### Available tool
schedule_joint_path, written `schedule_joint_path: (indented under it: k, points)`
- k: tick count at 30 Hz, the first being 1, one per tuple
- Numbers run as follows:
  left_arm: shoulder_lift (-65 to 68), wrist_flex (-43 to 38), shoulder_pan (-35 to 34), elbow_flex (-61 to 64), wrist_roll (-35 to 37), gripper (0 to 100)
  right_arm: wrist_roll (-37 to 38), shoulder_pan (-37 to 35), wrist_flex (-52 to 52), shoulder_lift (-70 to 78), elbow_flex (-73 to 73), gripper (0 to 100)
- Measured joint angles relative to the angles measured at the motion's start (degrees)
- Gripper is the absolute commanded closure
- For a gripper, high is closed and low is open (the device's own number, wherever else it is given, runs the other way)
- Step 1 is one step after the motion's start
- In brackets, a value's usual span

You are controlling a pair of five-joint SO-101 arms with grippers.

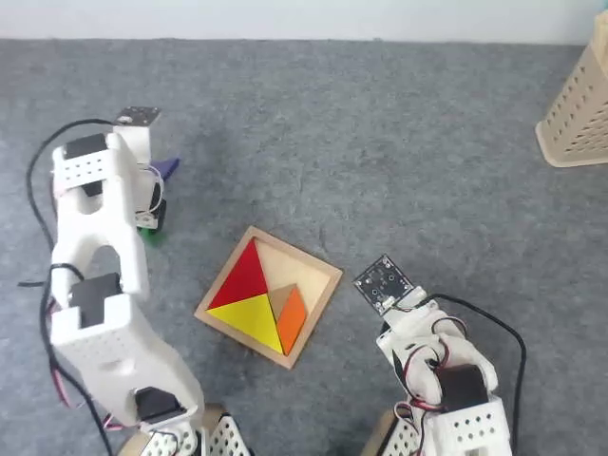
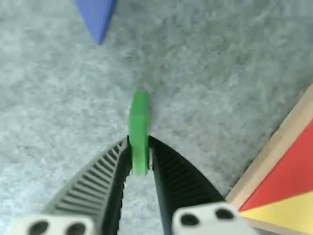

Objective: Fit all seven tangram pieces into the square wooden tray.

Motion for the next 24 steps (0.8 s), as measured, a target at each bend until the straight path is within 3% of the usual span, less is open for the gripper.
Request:
schedule_joint_path:
  k: [6,12,17,24]
  points:
    - [1.6,3.4,1.5,-2.3,0.0,99,0.0,0.0,0.0,0.0,0.0,99.1]
    - [-14.3,11.8,14.0,2.0,0.0,99,0.0,0.0,0.0,0.0,0.0,99.1]
    - [-32.1,7.8,29.3,17.0,-0.5,99,0.0,-0.1,0.0,0.0,0.0,99.1]
    - [-30.5,1.9,34.3,22.7,-10.8,99,0.0,-0.1,0.0,0.0,0.0,99.1]
